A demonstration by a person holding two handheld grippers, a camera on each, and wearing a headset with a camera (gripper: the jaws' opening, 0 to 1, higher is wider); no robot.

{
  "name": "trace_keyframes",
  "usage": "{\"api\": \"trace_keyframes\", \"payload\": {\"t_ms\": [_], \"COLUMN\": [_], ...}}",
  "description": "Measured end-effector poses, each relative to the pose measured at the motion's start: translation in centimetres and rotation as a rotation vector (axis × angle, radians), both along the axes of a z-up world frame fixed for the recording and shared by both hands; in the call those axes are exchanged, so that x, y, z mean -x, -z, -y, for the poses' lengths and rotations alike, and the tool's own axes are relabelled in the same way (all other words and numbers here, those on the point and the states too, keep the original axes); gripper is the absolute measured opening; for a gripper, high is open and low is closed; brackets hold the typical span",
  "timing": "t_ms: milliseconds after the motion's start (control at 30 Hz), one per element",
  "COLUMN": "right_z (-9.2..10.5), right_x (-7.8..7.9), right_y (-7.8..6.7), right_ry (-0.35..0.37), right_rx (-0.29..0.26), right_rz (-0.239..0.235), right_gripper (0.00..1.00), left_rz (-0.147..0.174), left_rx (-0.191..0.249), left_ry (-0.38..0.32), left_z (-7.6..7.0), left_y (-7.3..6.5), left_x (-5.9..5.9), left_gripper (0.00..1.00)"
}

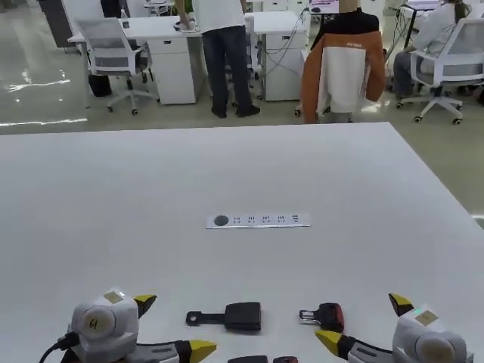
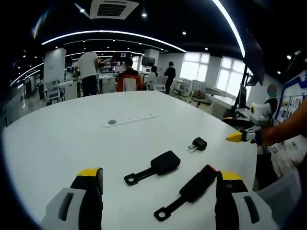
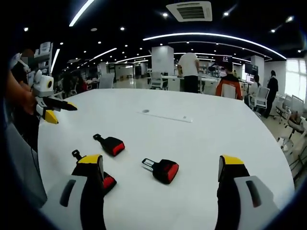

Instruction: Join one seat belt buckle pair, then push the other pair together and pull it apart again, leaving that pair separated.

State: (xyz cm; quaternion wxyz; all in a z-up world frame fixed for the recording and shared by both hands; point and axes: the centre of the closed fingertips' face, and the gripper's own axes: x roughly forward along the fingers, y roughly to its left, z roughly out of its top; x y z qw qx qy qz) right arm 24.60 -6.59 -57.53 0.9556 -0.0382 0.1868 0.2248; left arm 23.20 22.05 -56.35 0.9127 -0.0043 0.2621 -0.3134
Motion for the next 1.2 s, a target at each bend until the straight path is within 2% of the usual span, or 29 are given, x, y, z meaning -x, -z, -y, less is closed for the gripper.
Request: {"api": "trace_keyframes", "payload": {"t_ms": [200,267,467,533,567,633,700,833,1200], "right_z": [-0.1,-0.2,-0.2,-0.3,-0.6,-0.7,-0.7,-1.0,-1.4], "right_x": [1.9,2.7,4.2,4.7,5.3,5.7,5.9,6.4,7.7], "right_y": [-0.5,-0.6,-0.1,0.1,0.0,0.0,0.0,-0.1,-0.5], "right_ry": [0.008,0.008,0.014,0.013,0.012,0.012,0.012,0.019,0.013], "right_rx": [0.003,0.006,0.002,0.004,0.004,0.001,0.004,-0.009,-0.009], "right_rz": [0.005,0.007,0.002,-0.003,-0.002,-0.003,0.0,0.004,0.008], "right_gripper": [1.0,1.0,1.0,1.0,1.0,1.0,1.0,1.0,1.0], "left_rz": [0.031,0.04,0.057,0.061,0.073,0.08,0.085,0.094,0.087], "left_rx": [0.013,0.015,0.013,0.019,0.021,0.034,0.028,0.035,0.029], "left_ry": [-0.028,-0.033,-0.033,-0.044,-0.056,-0.065,-0.067,-0.071,-0.066], "left_z": [-0.8,-0.9,-1.6,-1.7,-1.8,-2.3,-2.8,-3.0,-3.5], "left_y": [-0.5,-0.6,-0.3,-0.7,-1.3,-1.3,-1.1,-1.6,-0.9], "left_x": [1.4,2.2,3.8,4.2,4.5,4.7,5.0,5.6,6.8], "left_gripper": [1.0,1.0,1.0,1.0,1.0,1.0,1.0,1.0,1.0]}}
